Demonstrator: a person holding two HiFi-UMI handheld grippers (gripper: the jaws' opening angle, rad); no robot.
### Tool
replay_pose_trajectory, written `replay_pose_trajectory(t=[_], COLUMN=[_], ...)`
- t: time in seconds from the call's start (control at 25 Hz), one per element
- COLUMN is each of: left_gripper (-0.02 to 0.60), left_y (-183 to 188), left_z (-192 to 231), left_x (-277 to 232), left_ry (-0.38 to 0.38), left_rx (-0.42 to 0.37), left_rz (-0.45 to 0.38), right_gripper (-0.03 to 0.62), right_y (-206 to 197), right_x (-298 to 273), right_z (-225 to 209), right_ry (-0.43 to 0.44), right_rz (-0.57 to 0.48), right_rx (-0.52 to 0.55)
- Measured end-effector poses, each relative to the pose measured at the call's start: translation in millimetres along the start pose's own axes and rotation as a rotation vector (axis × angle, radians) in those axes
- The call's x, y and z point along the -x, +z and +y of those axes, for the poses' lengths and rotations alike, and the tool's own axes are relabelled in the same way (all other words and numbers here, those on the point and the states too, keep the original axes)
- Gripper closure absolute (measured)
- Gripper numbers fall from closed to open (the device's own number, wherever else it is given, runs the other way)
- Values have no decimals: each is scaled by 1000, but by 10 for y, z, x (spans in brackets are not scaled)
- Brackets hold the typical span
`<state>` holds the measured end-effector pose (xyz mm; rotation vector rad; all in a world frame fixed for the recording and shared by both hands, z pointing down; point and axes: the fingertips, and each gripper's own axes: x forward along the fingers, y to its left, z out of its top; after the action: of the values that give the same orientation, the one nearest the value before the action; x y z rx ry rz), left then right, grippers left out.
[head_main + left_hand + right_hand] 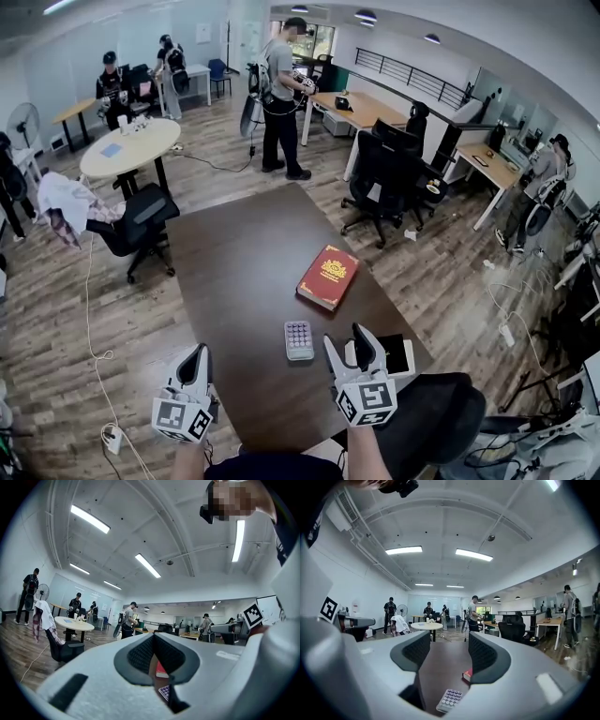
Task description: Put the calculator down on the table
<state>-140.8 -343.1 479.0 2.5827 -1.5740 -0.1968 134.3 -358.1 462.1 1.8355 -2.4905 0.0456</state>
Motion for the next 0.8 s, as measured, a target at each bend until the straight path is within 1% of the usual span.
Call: replay_pose_trajectory(t=[0.04,0.08,0.2,0.28,0.36,0.44,0.6,0.8], left_gripper=[586,586,586,586,586,586,586,586], left_y=[-7,-13,-16,-3,-1,-18,-31,-67], left_z=[-4,-11,-17,-14,-19,-23,-17,-37], left_x=[1,1,-12,-20,-20,-10,18,7], left_ry=[-2,-4,-11,-14,-18,-21,-22,-25], left_rx=[2,2,-3,-5,-9,-9,-15,-11], left_rz=[2,6,17,15,14,13,21,32], right_gripper=[328,349,472,518,585,585,585,585], right_y=[-8,-13,-11,-16,-21,-42,-83,-40], right_x=[9,22,58,70,96,114,126,163], right_z=[-9,-23,-77,-123,-187,-230,-231,-237], right_ry=[-6,-13,-40,-70,-112,-133,-123,-110], right_rz=[3,4,-3,-6,-12,-6,6,-31], right_rx=[5,3,-18,-10,-3,-3,-19,-49])
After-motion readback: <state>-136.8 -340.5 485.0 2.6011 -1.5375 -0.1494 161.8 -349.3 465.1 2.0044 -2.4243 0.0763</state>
